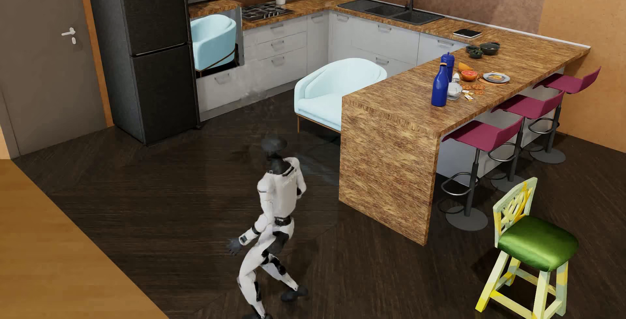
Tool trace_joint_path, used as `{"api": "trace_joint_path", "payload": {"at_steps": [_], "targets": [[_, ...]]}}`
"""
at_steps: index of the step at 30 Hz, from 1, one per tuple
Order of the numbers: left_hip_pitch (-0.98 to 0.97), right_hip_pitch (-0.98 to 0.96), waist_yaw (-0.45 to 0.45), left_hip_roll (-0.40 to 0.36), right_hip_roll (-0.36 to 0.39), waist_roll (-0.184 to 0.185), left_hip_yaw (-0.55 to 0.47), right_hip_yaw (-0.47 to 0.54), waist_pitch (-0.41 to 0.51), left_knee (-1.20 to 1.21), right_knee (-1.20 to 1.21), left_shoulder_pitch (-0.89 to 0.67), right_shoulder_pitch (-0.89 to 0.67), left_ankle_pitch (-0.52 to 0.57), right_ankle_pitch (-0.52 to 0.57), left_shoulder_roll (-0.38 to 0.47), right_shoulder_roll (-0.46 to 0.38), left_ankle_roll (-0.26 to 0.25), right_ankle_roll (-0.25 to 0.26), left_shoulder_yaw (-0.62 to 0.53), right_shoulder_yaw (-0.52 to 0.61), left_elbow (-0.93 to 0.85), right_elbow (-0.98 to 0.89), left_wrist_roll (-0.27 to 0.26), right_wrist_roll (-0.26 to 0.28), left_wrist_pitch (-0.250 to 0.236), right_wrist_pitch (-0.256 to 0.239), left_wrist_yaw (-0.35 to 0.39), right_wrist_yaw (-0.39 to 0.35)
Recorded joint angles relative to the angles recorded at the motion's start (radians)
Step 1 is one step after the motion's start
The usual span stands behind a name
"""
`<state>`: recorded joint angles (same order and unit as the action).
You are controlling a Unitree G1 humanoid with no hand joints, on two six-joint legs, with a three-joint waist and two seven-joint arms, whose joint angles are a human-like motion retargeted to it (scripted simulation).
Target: Head to the light cyan armchair
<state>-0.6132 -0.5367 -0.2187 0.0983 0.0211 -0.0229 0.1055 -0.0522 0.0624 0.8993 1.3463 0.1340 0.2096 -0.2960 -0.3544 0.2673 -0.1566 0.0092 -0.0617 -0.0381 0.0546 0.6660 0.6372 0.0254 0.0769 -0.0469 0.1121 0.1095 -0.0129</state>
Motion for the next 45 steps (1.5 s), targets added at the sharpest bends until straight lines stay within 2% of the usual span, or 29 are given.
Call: {"api": "trace_joint_path", "payload": {"at_steps": [1, 3, 4, 6, 10, 12, 13, 14, 15, 16, 17, 18, 19, 21, 22, 23, 24, 27, 29, 30, 32, 34, 35, 36, 37, 39, 42, 44, 45], "targets": [[0.062, -0.021, -0.031, 0.013, -0.033, -0.021, 0.029, -0.025, -0.009, -0.014, -0.084, -0.027, 0.030, -0.040, -0.088, -0.031, -0.021, -0.075, 0.035, -0.027, -0.022, -0.057, -0.019, -0.025, -0.001, 0.004, 0.001, 0.027, 0.023], [0.171, -0.020, -0.072, 0.030, -0.080, -0.058, 0.079, -0.011, -0.051, -0.026, -0.307, -0.080, 0.082, -0.132, -0.216, -0.088, -0.031, -0.063, 0.089, -0.079, -0.036, -0.118, -0.007, -0.045, -0.026, -0.005, 0.012, 0.048, 0.021], [0.186, 0.026, -0.054, 0.046, -0.077, -0.053, 0.054, -0.019, -0.052, 0.057, -0.340, -0.110, 0.103, -0.155, -0.161, -0.122, -0.050, -0.110, -0.001, -0.101, -0.013, -0.106, 0.021, -0.034, -0.030, -0.011, 0.011, 0.045, 0.007], [0.040, 0.104, 0.065, 0.009, -0.030, -0.002, -0.102, 0.003, -0.060, 0.363, -0.368, -0.065, 0.102, 0.047, -0.217, -0.159, -0.078, -0.181, -0.004, -0.100, 0.045, -0.074, 0.114, 0.008, -0.033, -0.021, -0.007, 0.014, -0.039], [-0.101, 0.336, 0.194, -0.027, 0.026, 0.123, -0.134, 0.102, -0.051, 0.182, -0.550, 0.144, -0.056, -0.079, -0.246, -0.067, 0.014, -0.271, 0.016, 0.036, 0.028, -0.084, 0.003, 0.068, -0.067, 0.093, -0.026, -0.054, -0.092], [-0.030, 0.240, 0.137, 0.011, 0.043, 0.141, -0.102, 0.106, -0.006, -0.081, -0.223, 0.122, -0.111, 0.090, -0.079, -0.034, 0.032, -0.259, -0.043, 0.037, 0.021, 0.006, -0.047, 0.040, -0.100, 0.035, -0.032, -0.038, -0.047], [0.007, 0.131, 0.087, 0.018, 0.007, 0.086, -0.058, 0.062, 0.016, -0.061, -0.067, 0.079, -0.082, 0.037, 0.059, 0.009, 0.011, -0.164, -0.050, 0.037, 0.021, -0.004, -0.030, 0.001, -0.089, 0.004, -0.042, -0.012, -0.001], [0.060, 0.057, 0.045, 0.033, -0.032, 0.040, -0.023, 0.010, 0.031, -0.057, -0.057, 0.021, -0.018, -0.011, 0.044, 0.010, -0.023, -0.048, -0.035, 0.024, -0.003, -0.035, -0.010, -0.034, -0.077, -0.015, -0.048, 0.020, 0.045], [0.120, 0.010, -0.017, 0.035, -0.078, -0.017, 0.009, -0.018, 0.025, -0.075, -0.126, -0.035, 0.041, -0.049, -0.060, -0.017, -0.041, -0.054, -0.027, -0.015, -0.054, -0.058, -0.009, -0.056, -0.074, -0.024, -0.035, 0.048, 0.075], [0.164, -0.013, -0.052, 0.044, -0.105, -0.061, 0.033, -0.017, -0.002, -0.071, -0.254, -0.091, 0.096, -0.099, -0.147, -0.070, -0.053, -0.124, -0.012, -0.058, -0.056, -0.103, -0.011, -0.059, -0.078, -0.012, -0.012, 0.061, 0.064], [0.179, 0.006, -0.063, 0.055, -0.104, -0.094, 0.021, -0.003, -0.024, 0.002, -0.375, -0.137, 0.139, -0.138, -0.140, -0.104, -0.041, -0.139, 0.051, -0.106, -0.044, -0.120, 0.009, -0.044, -0.077, -0.011, 0.012, 0.057, 0.033], [0.132, 0.056, -0.043, 0.072, -0.070, -0.101, -0.034, 0.007, -0.018, 0.197, -0.369, -0.165, 0.132, -0.065, -0.171, -0.145, -0.046, -0.114, 0.033, -0.120, 0.033, -0.081, 0.070, -0.016, -0.067, -0.027, 0.036, 0.039, -0.007], [0.063, 0.106, -0.010, 0.039, -0.047, -0.084, -0.107, 0.022, -0.016, 0.320, -0.382, -0.123, 0.104, 0.054, -0.205, -0.156, -0.047, -0.087, 0.036, -0.111, 0.072, -0.056, 0.097, 0.016, -0.044, -0.044, 0.054, 0.009, -0.039], [-0.008, 0.195, 0.064, 0.006, 0.003, -0.004, -0.168, 0.047, -0.017, 0.069, -0.402, 0.028, 0.042, -0.079, -0.262, -0.113, 0.011, -0.048, 0.042, -0.027, 0.016, -0.028, -0.024, 0.081, 0.007, -0.071, 0.077, -0.053, -0.090], [0.022, 0.175, 0.073, 0.012, 0.007, 0.004, -0.154, 0.074, -0.023, 0.055, -0.290, 0.069, 0.003, -0.094, -0.244, -0.051, 0.042, -0.119, 0.030, -0.009, 0.006, 0.000, -0.042, 0.090, 0.024, -0.069, 0.055, -0.063, -0.093], [0.068, 0.127, 0.061, 0.022, -0.009, -0.010, -0.116, 0.073, -0.033, 0.058, -0.164, 0.091, -0.015, -0.144, -0.159, 0.000, 0.056, -0.158, -0.016, -0.003, 0.014, -0.011, -0.010, 0.077, 0.034, -0.040, 0.020, -0.054, -0.067], [0.136, 0.094, 0.033, 0.030, -0.033, -0.020, -0.079, 0.034, -0.042, 0.024, -0.107, 0.076, 0.003, -0.175, -0.079, 0.007, 0.052, -0.117, -0.044, -0.002, 0.007, -0.005, 0.010, 0.050, 0.037, 0.001, -0.011, -0.024, -0.015], [0.305, 0.028, -0.081, 0.049, -0.059, -0.048, -0.002, -0.026, -0.050, -0.028, -0.264, -0.106, 0.100, -0.201, -0.148, -0.106, -0.024, -0.164, 0.030, -0.060, -0.040, -0.146, -0.040, -0.046, 0.001, 0.117, -0.028, 0.075, 0.107], [0.152, 0.118, -0.016, -0.003, -0.038, -0.010, -0.106, 0.011, -0.042, 0.328, -0.389, -0.143, 0.105, -0.004, -0.232, -0.180, -0.064, -0.202, -0.006, -0.081, 0.047, -0.053, 0.123, -0.043, -0.030, -0.037, -0.026, 0.037, 0.053], [0.063, 0.175, 0.032, -0.039, -0.013, 0.032, -0.130, 0.032, -0.035, 0.381, -0.437, -0.070, 0.091, -0.036, -0.248, -0.152, -0.053, -0.210, -0.005, -0.071, 0.045, -0.045, 0.103, -0.016, -0.028, -0.093, 0.003, -0.008, 0.015], [-0.069, 0.304, 0.138, -0.045, 0.023, 0.096, -0.119, 0.077, -0.001, 0.209, -0.503, 0.076, 0.024, -0.108, -0.281, -0.102, -0.011, -0.222, -0.006, -0.007, 0.019, -0.073, 0.021, 0.054, -0.039, -0.084, 0.062, -0.090, -0.083], [-0.099, 0.266, 0.142, -0.025, 0.055, 0.143, -0.115, 0.080, 0.014, -0.023, -0.271, 0.113, -0.069, 0.005, -0.171, -0.037, 0.003, -0.250, -0.017, 0.027, -0.002, -0.006, -0.037, 0.077, -0.051, -0.062, 0.098, -0.106, -0.122], [-0.057, 0.196, 0.100, -0.012, 0.038, 0.114, -0.085, 0.065, 0.019, -0.019, -0.105, 0.090, -0.093, 0.050, -0.016, 0.005, 0.007, -0.217, -0.028, 0.021, 0.008, 0.038, -0.013, 0.059, -0.054, -0.060, 0.097, -0.079, -0.096], [-0.001, 0.103, 0.064, -0.004, 0.009, 0.061, -0.042, 0.033, 0.025, -0.020, -0.009, 0.034, -0.058, 0.001, 0.075, 0.031, 0.005, -0.112, -0.013, 0.029, -0.018, 0.001, 0.016, 0.028, -0.052, -0.031, 0.081, -0.036, -0.039], [0.066, 0.036, 0.005, 0.003, -0.018, 0.011, -0.012, 0.003, 0.034, -0.030, -0.025, -0.042, 0.010, -0.042, 0.000, 0.017, -0.016, -0.034, 0.004, 0.024, -0.031, -0.048, -0.007, -0.007, -0.059, -0.002, 0.070, 0.012, 0.020], [0.149, -0.022, -0.070, 0.029, -0.084, -0.070, 0.011, 0.010, -0.002, 0.016, -0.315, -0.153, 0.121, -0.106, -0.139, -0.067, -0.030, -0.153, 0.040, -0.035, -0.053, -0.128, -0.002, -0.053, -0.107, 0.001, 0.049, 0.075, 0.065], [0.024, 0.145, 0.014, -0.001, -0.001, -0.019, -0.130, 0.030, -0.018, 0.276, -0.438, -0.059, 0.089, -0.004, -0.184, -0.143, -0.050, -0.190, 0.024, -0.103, 0.042, -0.042, 0.093, -0.009, -0.081, -0.124, 0.043, 0.023, 0.003], [-0.022, 0.226, 0.099, -0.022, 0.042, 0.040, -0.123, 0.059, -0.025, 0.072, -0.439, 0.067, 0.051, -0.097, -0.241, -0.087, 0.018, -0.195, 0.032, -0.005, 0.009, -0.042, -0.036, 0.062, -0.012, -0.120, 0.011, -0.059, -0.039], [0.014, 0.200, 0.088, -0.022, 0.042, 0.035, -0.101, 0.075, -0.023, 0.070, -0.301, 0.098, -0.011, -0.086, -0.213, -0.046, 0.045, -0.135, 0.005, 0.015, 0.014, 0.010, -0.032, 0.073, 0.012, -0.113, -0.017, -0.078, -0.037]]}}
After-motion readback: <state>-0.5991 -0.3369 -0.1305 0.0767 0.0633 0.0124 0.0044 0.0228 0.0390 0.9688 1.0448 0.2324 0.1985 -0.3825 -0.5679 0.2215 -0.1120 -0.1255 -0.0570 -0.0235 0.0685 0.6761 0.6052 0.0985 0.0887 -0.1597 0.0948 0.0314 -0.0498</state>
